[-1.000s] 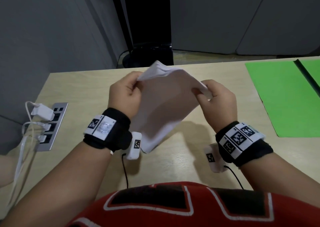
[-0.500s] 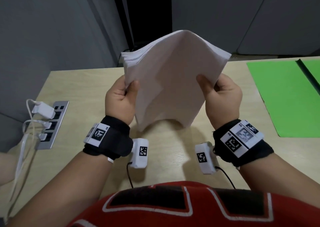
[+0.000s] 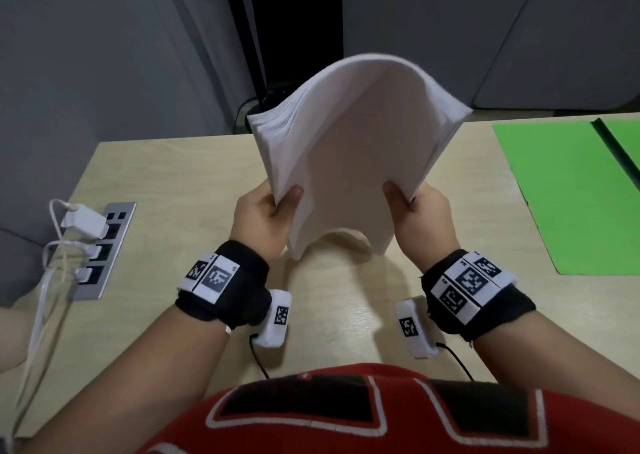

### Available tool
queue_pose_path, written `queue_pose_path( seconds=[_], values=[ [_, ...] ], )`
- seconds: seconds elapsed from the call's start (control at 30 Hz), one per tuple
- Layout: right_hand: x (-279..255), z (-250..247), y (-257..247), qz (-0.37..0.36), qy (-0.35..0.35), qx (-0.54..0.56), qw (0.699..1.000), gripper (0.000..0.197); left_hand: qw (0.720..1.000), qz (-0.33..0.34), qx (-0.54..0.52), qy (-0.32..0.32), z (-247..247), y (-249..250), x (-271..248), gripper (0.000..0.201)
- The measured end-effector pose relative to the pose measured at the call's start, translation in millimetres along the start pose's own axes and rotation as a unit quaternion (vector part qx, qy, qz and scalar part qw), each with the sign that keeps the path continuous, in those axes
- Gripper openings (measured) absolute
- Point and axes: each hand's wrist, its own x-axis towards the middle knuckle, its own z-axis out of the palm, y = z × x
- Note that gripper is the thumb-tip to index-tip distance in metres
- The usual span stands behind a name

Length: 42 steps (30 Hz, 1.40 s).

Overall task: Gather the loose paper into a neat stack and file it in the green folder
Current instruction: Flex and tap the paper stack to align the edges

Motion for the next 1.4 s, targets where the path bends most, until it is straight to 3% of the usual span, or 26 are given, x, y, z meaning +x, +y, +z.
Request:
queue_pose_path(
  seconds=[0.07, 0.13, 0.23, 0.33, 0.47, 0.6, 0.7, 0.77, 1.03, 1.4],
  values=[
    [-1, 6, 9, 0.048, -0.081, -0.048, 0.994, 0.021, 0.997, -0.07, 0.025, -0.029, 6, -8, -2, 0.018],
    [-3, 8, 16, 0.064, -0.116, -0.083, 0.988, 0.024, 0.992, -0.11, 0.015, -0.056, 11, -16, -4, 0.021],
    [-4, 4, 13, 0.047, -0.063, -0.043, 0.996, 0.022, 0.995, -0.089, 0.013, -0.035, 9, -13, -3, 0.025],
    [-5, 2, 10, 0.029, -0.018, -0.02, 0.999, 0.021, 0.998, -0.066, 0.002, -0.008, 9, -9, -5, 0.017],
    [-7, 8, 22, 0.089, -0.122, -0.103, 0.983, 0.024, 0.986, -0.146, 0.042, -0.067, 18, -26, -7, 0.021],
    [-10, 13, 41, 0.155, -0.183, -0.148, 0.959, 0.02, 0.975, -0.2, 0.044, -0.09, 24, -41, -4, 0.022],
    [-11, 20, 60, 0.163, -0.243, -0.233, 0.928, 0.022, 0.974, -0.2, 0.045, -0.093, 25, -43, -1, 0.019],
    [-11, 25, 71, 0.171, -0.247, -0.259, 0.918, 0.024, 0.975, -0.192, 0.055, -0.096, 25, -43, 1, 0.019],
    [-7, 33, 76, 0.202, -0.221, -0.238, 0.924, 0.021, 0.977, -0.182, 0.07, -0.091, 28, -44, -4, 0.017],
    [-7, 28, 72, 0.211, -0.251, -0.243, 0.913, 0.028, 0.977, -0.194, 0.008, -0.09, 28, -48, -6, 0.014]
  ],
)
